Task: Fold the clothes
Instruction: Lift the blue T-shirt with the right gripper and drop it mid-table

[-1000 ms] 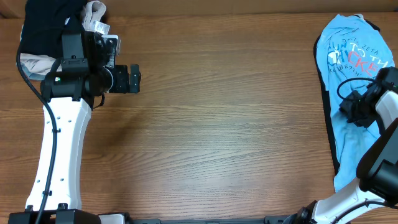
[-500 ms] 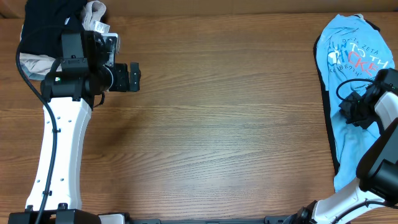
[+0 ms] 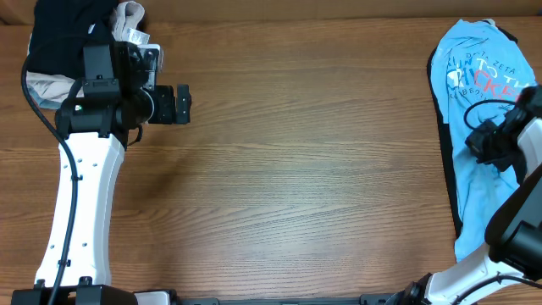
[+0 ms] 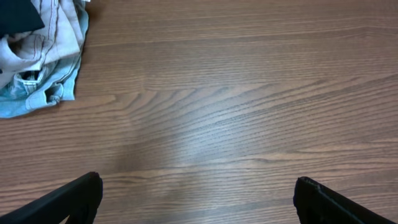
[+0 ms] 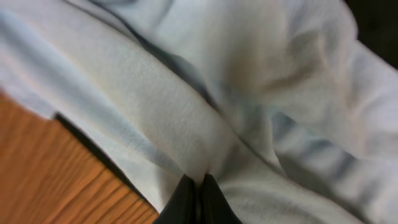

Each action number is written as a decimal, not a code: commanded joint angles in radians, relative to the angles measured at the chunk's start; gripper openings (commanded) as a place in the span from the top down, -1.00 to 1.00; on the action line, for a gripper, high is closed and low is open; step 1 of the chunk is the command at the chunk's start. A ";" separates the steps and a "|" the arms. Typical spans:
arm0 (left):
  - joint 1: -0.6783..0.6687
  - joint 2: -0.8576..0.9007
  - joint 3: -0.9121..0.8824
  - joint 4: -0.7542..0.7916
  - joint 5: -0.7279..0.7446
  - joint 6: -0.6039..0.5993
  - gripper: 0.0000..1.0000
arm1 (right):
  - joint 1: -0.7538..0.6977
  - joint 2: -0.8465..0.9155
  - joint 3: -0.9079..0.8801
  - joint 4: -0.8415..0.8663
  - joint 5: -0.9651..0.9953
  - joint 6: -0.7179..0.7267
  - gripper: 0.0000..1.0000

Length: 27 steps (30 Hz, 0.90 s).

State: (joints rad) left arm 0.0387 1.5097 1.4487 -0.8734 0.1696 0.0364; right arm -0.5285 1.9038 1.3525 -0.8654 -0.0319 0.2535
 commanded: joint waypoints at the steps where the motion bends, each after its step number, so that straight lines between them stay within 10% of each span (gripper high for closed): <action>1: -0.006 0.007 0.028 0.008 0.011 0.008 -1.00 | 0.004 -0.079 0.073 -0.041 -0.035 -0.016 0.92; 15: -0.006 0.007 0.028 0.021 0.011 0.009 -0.99 | 0.115 -0.290 0.180 -0.327 -0.338 -0.180 0.92; 27: 0.097 0.007 0.028 0.051 -0.024 0.009 -1.00 | 0.892 -0.320 0.179 -0.387 -0.393 -0.065 0.90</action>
State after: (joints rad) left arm 0.0887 1.5097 1.4502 -0.8238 0.1680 0.0364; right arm 0.1967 1.6077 1.5074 -1.2644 -0.3714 0.1299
